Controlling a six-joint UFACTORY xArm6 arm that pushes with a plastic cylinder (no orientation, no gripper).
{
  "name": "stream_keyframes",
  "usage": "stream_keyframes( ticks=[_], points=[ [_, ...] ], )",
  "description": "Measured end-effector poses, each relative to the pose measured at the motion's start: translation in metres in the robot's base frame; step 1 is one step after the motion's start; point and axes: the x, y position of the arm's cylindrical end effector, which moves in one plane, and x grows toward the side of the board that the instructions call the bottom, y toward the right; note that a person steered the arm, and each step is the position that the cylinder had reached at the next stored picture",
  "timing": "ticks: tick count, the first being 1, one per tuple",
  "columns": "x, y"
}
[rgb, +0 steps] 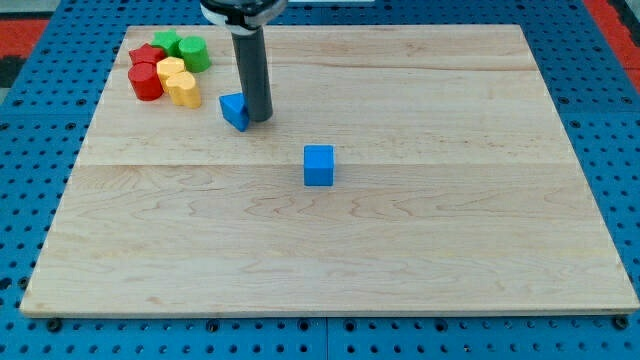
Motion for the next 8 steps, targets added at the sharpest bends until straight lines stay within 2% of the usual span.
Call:
stream_keyframes(
  ticks=[1,2,3,4,5,6,7,8],
  points=[
    [-0.001,0.001],
    [0.032,-0.004],
    [0.034,-0.036],
    [0.01,-0.043],
    [-0.013,0.0],
    [-0.014,0.021],
    [0.023,0.085],
    [0.108,0.198]
  ],
)
